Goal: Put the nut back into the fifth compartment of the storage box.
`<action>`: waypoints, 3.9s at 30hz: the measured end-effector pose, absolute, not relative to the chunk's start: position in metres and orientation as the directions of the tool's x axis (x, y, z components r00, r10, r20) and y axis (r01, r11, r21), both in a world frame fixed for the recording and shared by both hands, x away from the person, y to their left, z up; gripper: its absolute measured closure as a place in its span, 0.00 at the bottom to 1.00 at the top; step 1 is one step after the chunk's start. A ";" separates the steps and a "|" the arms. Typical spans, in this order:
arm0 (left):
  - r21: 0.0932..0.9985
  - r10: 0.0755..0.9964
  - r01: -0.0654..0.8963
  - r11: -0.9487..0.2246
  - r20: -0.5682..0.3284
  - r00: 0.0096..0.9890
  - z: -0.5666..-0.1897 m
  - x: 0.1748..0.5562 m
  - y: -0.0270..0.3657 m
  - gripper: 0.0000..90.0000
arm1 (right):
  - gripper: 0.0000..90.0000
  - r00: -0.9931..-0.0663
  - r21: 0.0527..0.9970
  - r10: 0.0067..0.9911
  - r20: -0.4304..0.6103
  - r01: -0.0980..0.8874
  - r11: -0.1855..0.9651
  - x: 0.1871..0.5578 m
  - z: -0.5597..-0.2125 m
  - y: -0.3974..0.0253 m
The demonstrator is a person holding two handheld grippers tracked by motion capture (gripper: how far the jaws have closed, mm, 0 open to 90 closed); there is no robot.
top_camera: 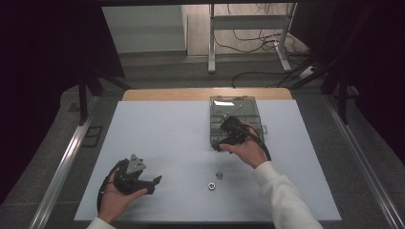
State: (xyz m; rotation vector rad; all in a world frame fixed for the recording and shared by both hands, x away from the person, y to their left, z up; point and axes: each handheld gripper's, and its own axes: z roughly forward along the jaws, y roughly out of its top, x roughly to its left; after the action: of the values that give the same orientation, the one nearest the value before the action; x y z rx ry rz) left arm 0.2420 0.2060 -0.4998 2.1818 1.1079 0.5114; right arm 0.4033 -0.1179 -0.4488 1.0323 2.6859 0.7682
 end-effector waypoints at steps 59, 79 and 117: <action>0.678 0.815 0.577 -0.455 0.058 0.576 -0.501 0.242 0.203 0.11 | 0.39 -0.947 0.344 0.320 -0.014 0.296 0.891 0.341 -0.498 -0.112; 0.680 0.817 0.577 -0.453 0.056 0.574 -0.501 0.242 0.204 0.11 | 0.78 -0.964 0.289 0.267 -0.015 0.252 0.924 0.335 -0.500 -0.103; 0.686 0.818 0.571 -0.451 0.062 0.572 -0.500 0.241 0.204 0.12 | 0.78 -0.921 0.432 0.384 -0.073 0.318 0.844 0.337 -0.464 -0.107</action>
State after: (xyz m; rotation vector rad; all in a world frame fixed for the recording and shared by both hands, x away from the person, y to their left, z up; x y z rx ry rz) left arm 0.2413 0.2044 -0.5001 2.1843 1.1040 0.5168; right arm 0.3375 -0.1074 -0.4639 0.5483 2.8654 0.6300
